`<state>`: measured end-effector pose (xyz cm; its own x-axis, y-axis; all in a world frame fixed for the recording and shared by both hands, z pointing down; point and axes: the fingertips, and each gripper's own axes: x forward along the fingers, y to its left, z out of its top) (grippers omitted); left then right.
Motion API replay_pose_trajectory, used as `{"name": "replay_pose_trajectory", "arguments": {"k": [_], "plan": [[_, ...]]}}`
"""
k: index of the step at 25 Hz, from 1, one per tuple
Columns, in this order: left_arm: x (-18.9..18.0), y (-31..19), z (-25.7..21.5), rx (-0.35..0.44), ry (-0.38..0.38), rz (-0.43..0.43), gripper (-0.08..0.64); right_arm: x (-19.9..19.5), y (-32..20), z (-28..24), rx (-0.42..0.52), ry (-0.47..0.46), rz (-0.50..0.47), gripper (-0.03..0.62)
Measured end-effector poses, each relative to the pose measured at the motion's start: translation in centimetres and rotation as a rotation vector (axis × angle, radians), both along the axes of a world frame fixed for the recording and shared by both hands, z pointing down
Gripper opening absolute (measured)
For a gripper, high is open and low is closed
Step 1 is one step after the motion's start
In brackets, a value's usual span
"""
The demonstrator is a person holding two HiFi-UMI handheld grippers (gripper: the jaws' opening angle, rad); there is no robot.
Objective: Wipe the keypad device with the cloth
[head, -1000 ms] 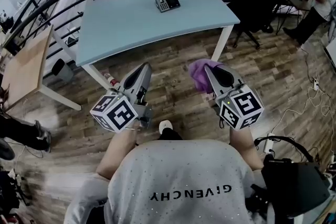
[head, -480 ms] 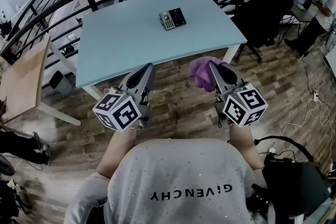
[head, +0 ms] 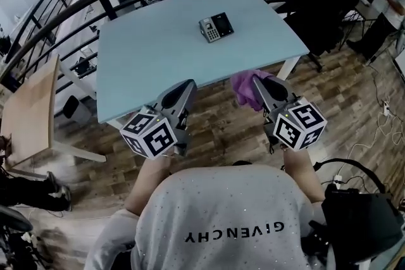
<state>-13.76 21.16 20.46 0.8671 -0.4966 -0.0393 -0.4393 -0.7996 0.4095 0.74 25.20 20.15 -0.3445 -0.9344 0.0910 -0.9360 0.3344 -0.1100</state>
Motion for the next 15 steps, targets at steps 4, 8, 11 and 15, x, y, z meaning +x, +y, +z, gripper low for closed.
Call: {"name": "replay_pose_trajectory", "arguments": {"k": [4, 8, 11, 15], "plan": [[-0.7, -1.4, 1.0, -0.026, 0.026, 0.008, 0.000, -1.1, -2.1, 1.5, -0.045, 0.014, -0.018, 0.025], [-1.4, -3.1, 2.4, -0.050, 0.017, -0.020, 0.000, -1.9, -4.4, 2.4, -0.067, 0.030, -0.042, 0.025], [-1.3, -4.7, 3.1, -0.079, 0.035, -0.028, 0.000, -2.3, -6.2, 3.2, -0.082, 0.045, -0.070, 0.025], [-1.0, -7.7, 3.7, -0.075, 0.015, -0.041, 0.000, -1.8, -9.8, 3.9, -0.077, 0.059, -0.082, 0.025]]}}
